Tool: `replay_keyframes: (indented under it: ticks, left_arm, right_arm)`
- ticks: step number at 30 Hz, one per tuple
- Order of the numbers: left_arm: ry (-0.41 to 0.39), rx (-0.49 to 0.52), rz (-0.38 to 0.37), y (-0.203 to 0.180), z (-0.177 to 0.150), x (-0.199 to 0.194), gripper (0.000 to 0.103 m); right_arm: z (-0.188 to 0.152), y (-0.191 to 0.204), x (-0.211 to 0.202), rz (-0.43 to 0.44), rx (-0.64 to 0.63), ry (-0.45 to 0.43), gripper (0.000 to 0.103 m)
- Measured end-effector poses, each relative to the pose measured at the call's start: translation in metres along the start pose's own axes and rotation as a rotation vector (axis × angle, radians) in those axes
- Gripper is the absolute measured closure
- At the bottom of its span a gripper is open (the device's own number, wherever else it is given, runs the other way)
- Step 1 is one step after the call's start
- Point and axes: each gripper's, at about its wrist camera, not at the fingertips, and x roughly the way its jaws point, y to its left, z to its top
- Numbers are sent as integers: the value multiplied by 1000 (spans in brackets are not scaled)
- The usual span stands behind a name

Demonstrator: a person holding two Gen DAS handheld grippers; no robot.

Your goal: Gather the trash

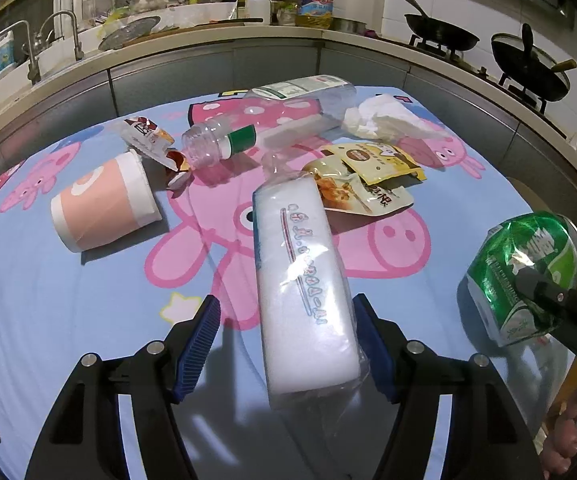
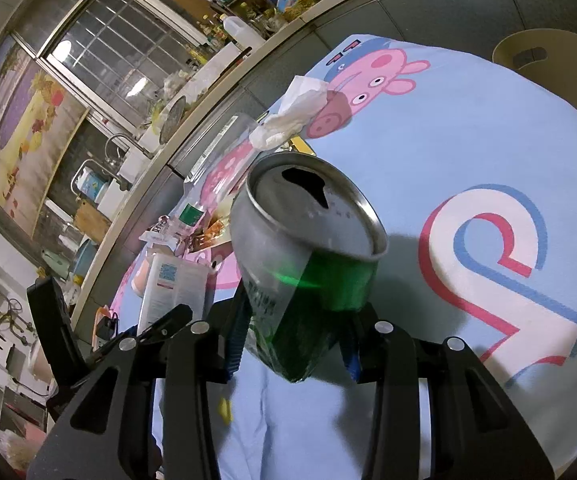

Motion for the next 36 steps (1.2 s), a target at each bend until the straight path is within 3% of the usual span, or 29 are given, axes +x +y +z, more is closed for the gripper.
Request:
replay_keyframes:
  ticks: [11, 19, 21, 23, 25, 29, 36]
  left_arm:
    - [3, 39, 61, -5, -2, 3, 37]
    - [12, 41, 61, -6, -4, 4, 37]
    - [14, 41, 53, -6, -4, 4, 46]
    - [16, 48, 31, -8, -3, 4, 60]
    - [14, 67, 20, -12, -2, 4, 64]
    - [-2, 87, -34, -22, 4, -1, 68]
    - [-35, 138, -212, -58, 32, -8, 68]
  right_arm:
    - [1, -2, 0, 3, 6, -7, 65]
    - [2, -3, -1, 7, 8, -9, 65]
    - [2, -4, -3, 9, 6, -8, 65]
    - [3, -2, -5, 23, -15, -12, 80]
    - [3, 4, -9, -3, -58, -23, 89]
    - [9, 6, -21, -37, -104, -63, 89]
    - [24, -13, -49, -96, -108, -155, 89]
